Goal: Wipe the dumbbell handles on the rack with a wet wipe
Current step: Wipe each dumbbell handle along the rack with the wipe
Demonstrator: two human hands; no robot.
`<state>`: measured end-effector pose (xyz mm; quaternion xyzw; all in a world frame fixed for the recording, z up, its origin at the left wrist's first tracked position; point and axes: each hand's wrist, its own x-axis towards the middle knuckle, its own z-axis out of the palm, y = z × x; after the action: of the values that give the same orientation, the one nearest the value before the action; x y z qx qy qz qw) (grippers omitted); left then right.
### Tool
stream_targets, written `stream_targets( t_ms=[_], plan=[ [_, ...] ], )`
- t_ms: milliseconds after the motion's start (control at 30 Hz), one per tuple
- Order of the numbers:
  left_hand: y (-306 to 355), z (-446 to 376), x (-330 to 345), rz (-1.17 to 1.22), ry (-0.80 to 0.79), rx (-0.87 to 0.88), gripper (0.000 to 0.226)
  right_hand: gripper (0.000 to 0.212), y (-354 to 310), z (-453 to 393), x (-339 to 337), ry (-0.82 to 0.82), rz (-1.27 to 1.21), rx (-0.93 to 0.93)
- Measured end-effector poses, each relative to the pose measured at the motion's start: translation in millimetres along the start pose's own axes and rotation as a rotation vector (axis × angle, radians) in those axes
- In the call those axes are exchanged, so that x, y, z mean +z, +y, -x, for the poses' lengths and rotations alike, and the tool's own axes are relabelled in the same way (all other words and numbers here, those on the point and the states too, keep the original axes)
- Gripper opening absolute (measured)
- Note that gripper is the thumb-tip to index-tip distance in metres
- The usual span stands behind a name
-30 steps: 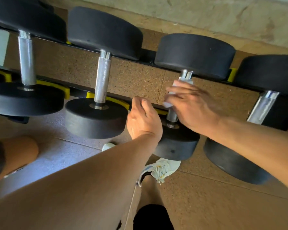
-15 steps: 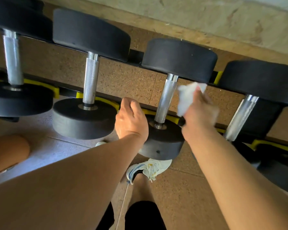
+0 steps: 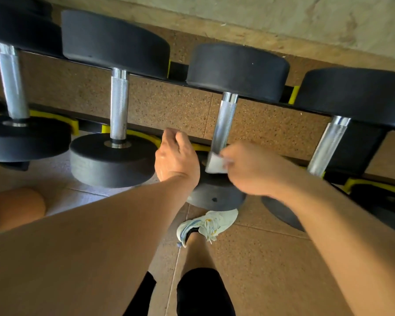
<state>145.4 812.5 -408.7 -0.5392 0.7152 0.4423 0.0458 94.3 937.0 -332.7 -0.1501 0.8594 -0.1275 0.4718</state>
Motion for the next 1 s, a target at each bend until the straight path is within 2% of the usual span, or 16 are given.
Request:
stream_targets(
  t_ms=[33, 100, 133, 167, 267, 367, 467, 533, 600, 667, 700, 767, 867, 933, 1000],
  plan=[
    [-0.3, 0.8, -1.7, 0.023, 0.015, -0.001, 0.038, 0.02, -0.3, -3.2, -6.4, 0.108, -0.055, -0.052],
    [-2.1, 1.0, -1.2, 0.019, 0.003, -0.02, 0.036, 0.03, -4.0, -11.8, -11.1, 0.53, -0.043, -0.209],
    [0.0, 2.2, -1.5, 0.002, -0.03, -0.021, 0.033, 0.037, -6.2, -19.2, -9.7, 0.669, 0.026, -0.278],
    [0.8, 2.0, -1.8, -0.007, -0.044, -0.027, 0.031, 0.043, -6.8, -29.9, -6.8, 0.696, 0.149, -0.321],
    [2.9, 3.0, -5.3, -0.01, -0.072, -0.012, 0.03, 0.045, -0.3, -56.2, -0.2, 0.443, 0.621, -0.37],
    [5.2, 1.3, -13.6, 0.027, -0.133, -0.042, 0.03, 0.041, 1.1, -49.5, 7.9, 0.285, 0.665, -0.38],
    [1.6, -3.6, -43.2, 0.126, -0.253, -0.019, 0.031, 0.036, -13.3, -30.0, 40.3, 0.195, 0.304, -0.207],
    [-7.8, -5.8, -79.7, 0.188, -0.357, 0.063, 0.026, 0.031, -25.4, -24.3, 58.5, 0.22, 0.005, -0.006],
    [-17.5, -13.3, -122.1, 0.213, -0.456, 0.113, 0.024, 0.028, -44.5, -22.0, 68.5, 0.34, -0.291, 0.179],
    [-24.4, -28.8, -159.3, 0.23, -0.512, 0.119, 0.019, 0.023, -79.5, -19.3, 73.0, 0.538, -0.562, 0.302],
    [-26.6, -39.3, -174.5, 0.238, -0.513, 0.112, 0.018, 0.019, -101.7, -18.5, 75.2, 0.619, -0.702, 0.325],
    [-26.8, -61.6, -200.1, 0.222, -0.494, 0.096, 0.021, 0.014, -152.8, -19.9, 79.3, 0.67, -0.909, 0.271],
    [-20.9, -92.8, -229.1, 0.175, -0.512, 0.081, 0.024, 0.019, -220.0, -28.9, 79.7, 0.615, -1.15, 0.175],
    [-17.2, -110.3, -242.3, 0.18, -0.559, 0.113, 0.024, 0.018, -249.1, -38.2, 75.5, 0.568, -1.303, 0.176],
    [-12.6, -124.2, -249.8, 0.174, -0.587, 0.157, 0.022, 0.019, -264.1, -46.5, 74.6, 0.537, -1.352, 0.198]
  ],
)
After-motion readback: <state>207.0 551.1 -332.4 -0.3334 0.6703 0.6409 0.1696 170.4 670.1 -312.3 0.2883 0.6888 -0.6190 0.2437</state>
